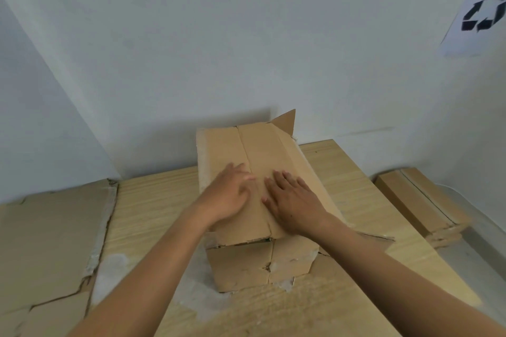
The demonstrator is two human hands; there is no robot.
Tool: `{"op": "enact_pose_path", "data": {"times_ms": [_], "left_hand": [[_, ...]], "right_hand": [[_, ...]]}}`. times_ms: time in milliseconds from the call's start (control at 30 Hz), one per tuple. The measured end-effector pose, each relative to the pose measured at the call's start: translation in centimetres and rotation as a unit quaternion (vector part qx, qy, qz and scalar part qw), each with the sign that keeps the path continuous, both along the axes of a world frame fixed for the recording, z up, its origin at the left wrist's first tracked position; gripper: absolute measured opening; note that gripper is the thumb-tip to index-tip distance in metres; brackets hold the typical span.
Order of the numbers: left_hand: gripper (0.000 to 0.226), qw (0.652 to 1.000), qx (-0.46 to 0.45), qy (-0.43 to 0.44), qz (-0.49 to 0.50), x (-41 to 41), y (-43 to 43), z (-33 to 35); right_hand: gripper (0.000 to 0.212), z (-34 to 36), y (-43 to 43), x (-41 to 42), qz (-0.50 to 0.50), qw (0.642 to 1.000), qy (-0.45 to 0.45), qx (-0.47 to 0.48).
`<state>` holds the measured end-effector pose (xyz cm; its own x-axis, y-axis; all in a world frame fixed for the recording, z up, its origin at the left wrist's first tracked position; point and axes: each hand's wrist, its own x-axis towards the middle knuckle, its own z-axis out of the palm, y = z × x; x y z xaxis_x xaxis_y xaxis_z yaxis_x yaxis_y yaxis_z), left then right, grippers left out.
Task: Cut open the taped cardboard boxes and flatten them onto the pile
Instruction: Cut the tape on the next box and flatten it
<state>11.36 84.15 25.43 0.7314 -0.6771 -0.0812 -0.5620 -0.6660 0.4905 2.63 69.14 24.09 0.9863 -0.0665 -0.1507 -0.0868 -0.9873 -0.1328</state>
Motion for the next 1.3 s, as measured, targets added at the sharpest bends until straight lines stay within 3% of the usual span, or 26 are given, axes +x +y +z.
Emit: {"op": "enact_pose_path", "data": {"times_ms": [133,300,433,533,667,733,833,933,1000,1133,1300], "left_hand": [[0.040,0.997,-0.056,-0.040,-0.040,-1.6,-2.4,-1.1],[0.060,0.991,0.088,-0.084,-0.051,-2.1,-3.0,-2.7],[0.066,0.988,0.111,-0.096,-0.048,-2.0,-3.2,-3.1],[0.085,0.987,0.116,-0.105,-0.049,-1.7,-3.2,-3.4],[0.103,0.987,0.109,-0.105,-0.048,-1.5,-3.2,-3.5],[0.111,0.987,0.108,-0.108,-0.045,-1.4,-3.2,-3.5],[0.112,0.988,0.105,-0.107,-0.039,-0.9,-3.2,-3.7],[0.112,0.989,0.098,-0.101,-0.034,-0.3,-3.1,-3.7],[0.111,0.991,0.088,-0.098,-0.031,-0.2,-3.0,-3.8],[0.104,0.993,0.061,-0.093,-0.025,-0.3,-2.8,-3.7],[0.075,0.996,0.015,-0.089,0.026,-1.5,-1.3,-3.0]], "right_hand": [[0.047,-0.1,-1.3,0.2,-0.002,0.992,-0.064,0.112],[0.040,0.1,-4.5,-1.1,-0.047,0.976,-0.097,0.188],[0.045,-0.4,-7.5,-2.3,-0.149,0.974,-0.038,0.166],[0.052,-1.0,-9.3,-2.9,-0.201,0.970,0.055,0.126],[0.057,-1.1,-10.0,-3.0,-0.223,0.952,0.095,0.185],[0.053,-1.1,-10.0,-2.9,-0.227,0.952,0.076,0.190],[0.044,-1.4,-10.2,-3.1,-0.228,0.966,0.025,0.117],[0.036,-1.9,-11.0,-4.0,-0.212,0.972,-0.071,0.069],[0.045,-1.9,-11.5,-4.9,-0.188,0.967,-0.136,0.103],[0.062,-2.2,-11.3,-6.8,-0.180,0.954,-0.165,0.175],[0.060,-3.6,-11.0,-7.0,-0.200,0.934,-0.220,0.199]]}}
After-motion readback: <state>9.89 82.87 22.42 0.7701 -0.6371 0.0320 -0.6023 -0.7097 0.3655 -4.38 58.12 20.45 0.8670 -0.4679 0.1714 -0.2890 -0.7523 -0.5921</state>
